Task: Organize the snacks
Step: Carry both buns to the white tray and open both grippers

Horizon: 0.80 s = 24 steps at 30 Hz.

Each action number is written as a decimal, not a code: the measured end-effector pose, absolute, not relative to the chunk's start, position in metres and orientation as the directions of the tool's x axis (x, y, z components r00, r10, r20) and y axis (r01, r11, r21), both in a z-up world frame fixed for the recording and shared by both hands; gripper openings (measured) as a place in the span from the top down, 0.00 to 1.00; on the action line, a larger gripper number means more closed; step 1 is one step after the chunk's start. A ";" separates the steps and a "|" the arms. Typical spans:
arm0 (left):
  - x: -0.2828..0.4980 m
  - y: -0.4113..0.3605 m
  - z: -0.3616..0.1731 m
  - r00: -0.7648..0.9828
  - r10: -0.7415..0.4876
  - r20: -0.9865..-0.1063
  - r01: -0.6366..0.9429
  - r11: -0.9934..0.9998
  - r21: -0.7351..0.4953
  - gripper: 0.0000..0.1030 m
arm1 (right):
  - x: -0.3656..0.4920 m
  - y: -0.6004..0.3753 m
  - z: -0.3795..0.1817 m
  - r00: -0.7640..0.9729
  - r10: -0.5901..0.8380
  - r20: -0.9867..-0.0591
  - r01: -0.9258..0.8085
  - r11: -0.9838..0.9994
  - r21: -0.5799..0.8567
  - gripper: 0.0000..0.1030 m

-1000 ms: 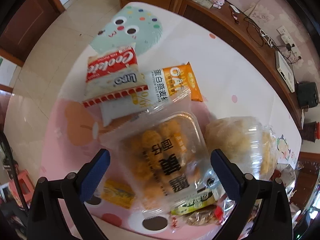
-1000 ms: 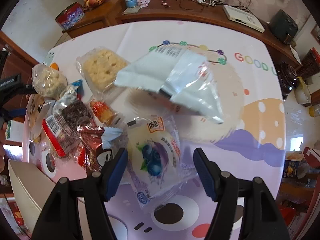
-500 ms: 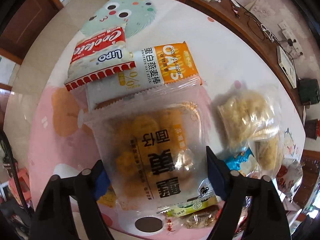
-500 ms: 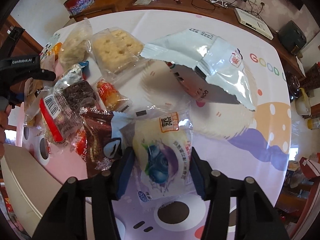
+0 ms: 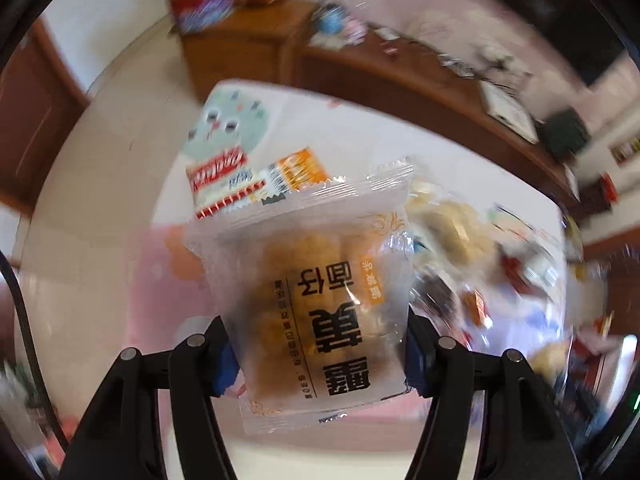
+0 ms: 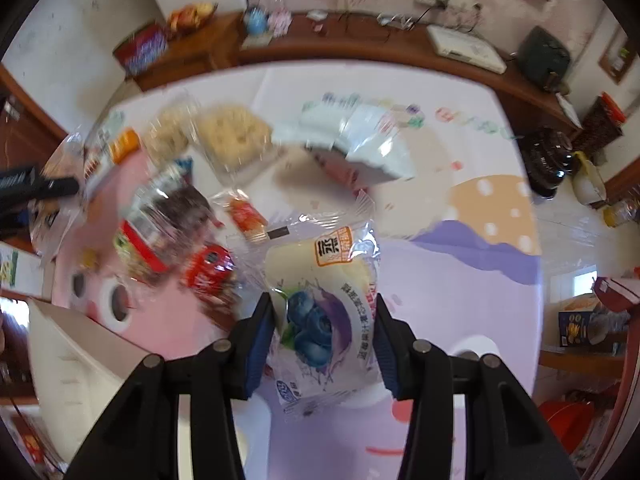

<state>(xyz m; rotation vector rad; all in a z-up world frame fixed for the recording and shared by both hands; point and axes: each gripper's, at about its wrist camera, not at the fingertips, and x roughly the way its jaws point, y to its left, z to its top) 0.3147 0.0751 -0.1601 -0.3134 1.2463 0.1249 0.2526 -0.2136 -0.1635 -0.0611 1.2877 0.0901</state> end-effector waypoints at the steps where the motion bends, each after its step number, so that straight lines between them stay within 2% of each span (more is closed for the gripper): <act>1: 0.306 0.072 -0.149 0.339 -0.076 -0.938 -0.227 0.961 -0.159 0.39 | 0.248 -0.213 -0.155 0.291 0.034 -0.956 -0.096 0.995 0.006 0.55; 5: 0.256 0.064 -0.099 0.406 -0.072 -0.911 -0.084 0.990 -0.115 0.38 | 0.221 -0.206 -0.109 0.371 0.032 -0.928 -0.067 0.998 0.008 0.55; 10: 0.195 0.068 -0.065 0.435 -0.063 -0.898 0.013 0.998 -0.064 0.38 | 0.181 -0.191 -0.061 0.439 0.077 -0.895 -0.047 0.997 0.063 0.55; 17: 0.113 0.080 -0.066 0.432 -0.031 -0.901 0.056 0.998 -0.007 0.38 | 0.118 -0.163 -0.042 0.443 0.139 -0.886 -0.054 0.990 0.128 0.54; 24: 0.080 0.079 -0.105 0.398 0.027 -0.917 0.066 0.996 0.059 0.38 | 0.074 -0.147 -0.073 0.389 0.122 -0.913 0.005 0.991 0.135 0.54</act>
